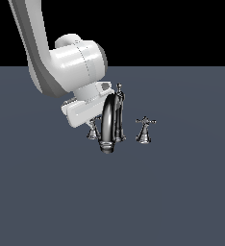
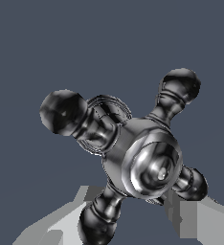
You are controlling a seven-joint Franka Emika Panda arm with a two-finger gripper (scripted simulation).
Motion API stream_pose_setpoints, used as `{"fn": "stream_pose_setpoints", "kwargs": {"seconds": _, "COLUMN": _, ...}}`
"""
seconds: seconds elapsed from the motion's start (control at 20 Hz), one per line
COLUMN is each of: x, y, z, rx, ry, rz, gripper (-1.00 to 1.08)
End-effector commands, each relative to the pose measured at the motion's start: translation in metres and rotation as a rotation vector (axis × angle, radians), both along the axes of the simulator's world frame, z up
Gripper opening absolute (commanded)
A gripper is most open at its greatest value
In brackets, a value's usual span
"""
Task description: Turn on the faucet by rotating a designated handle.
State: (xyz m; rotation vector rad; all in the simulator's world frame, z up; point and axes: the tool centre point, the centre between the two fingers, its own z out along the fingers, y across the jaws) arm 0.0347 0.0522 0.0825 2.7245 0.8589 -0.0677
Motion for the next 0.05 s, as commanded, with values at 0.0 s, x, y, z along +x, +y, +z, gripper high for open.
{"fn": "stream_pose_setpoints", "kwargs": {"seconds": 0.0, "x": 0.022, "y": -0.0574, "z": -0.0101, "rx": 0.046, "ry": -0.076, "rz": -0.219, "gripper": 0.66}}
